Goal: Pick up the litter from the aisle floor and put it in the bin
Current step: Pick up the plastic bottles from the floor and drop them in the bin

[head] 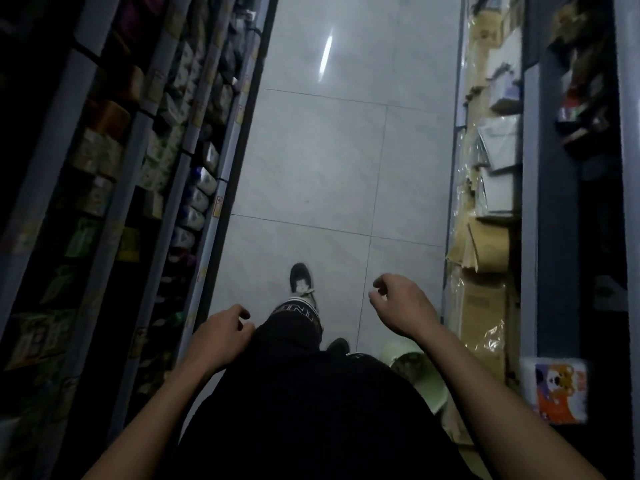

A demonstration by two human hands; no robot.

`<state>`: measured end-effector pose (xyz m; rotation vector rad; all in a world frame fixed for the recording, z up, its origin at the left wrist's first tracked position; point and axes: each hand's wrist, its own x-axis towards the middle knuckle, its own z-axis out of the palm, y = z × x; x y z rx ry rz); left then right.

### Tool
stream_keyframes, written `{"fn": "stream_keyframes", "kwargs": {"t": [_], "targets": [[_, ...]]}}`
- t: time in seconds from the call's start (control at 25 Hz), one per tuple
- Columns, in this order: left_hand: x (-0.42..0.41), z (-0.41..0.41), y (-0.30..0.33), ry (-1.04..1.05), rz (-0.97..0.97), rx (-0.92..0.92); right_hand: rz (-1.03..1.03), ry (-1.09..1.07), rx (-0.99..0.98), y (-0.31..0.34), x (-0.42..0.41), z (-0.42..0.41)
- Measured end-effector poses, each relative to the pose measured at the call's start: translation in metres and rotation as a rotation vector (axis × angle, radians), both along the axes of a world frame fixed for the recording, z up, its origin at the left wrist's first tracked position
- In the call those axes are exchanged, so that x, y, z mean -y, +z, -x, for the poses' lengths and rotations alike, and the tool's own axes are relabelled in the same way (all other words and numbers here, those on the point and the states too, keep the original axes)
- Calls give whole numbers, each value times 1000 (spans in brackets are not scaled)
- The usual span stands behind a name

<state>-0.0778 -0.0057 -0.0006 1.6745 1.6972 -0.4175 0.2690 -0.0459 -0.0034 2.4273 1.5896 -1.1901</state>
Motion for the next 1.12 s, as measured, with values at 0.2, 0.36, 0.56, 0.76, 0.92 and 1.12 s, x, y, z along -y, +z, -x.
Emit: {"fn": "stream_keyframes", "kwargs": {"t": [0.2,0.36,0.56,0.76,0.92,1.12], "targets": [[-95,-8,-8,60,-28,11,-13,39,25,2,-115,-20],[-197,-33,-7,-9,-22,17,35,11,62,12,-180,-40],[-326,-104,5,-177,-53,52,66,-151,73,22,-227,-83],[-452,-197,8,-317,-103,65,82,-305,66,14,-269,-146],[-540,-272,5,-349,-106,64,47,-355,40,1,-335,-215],[-606,-332,14,-217,-47,7,50,-296,-3,3,-450,-303]]}}
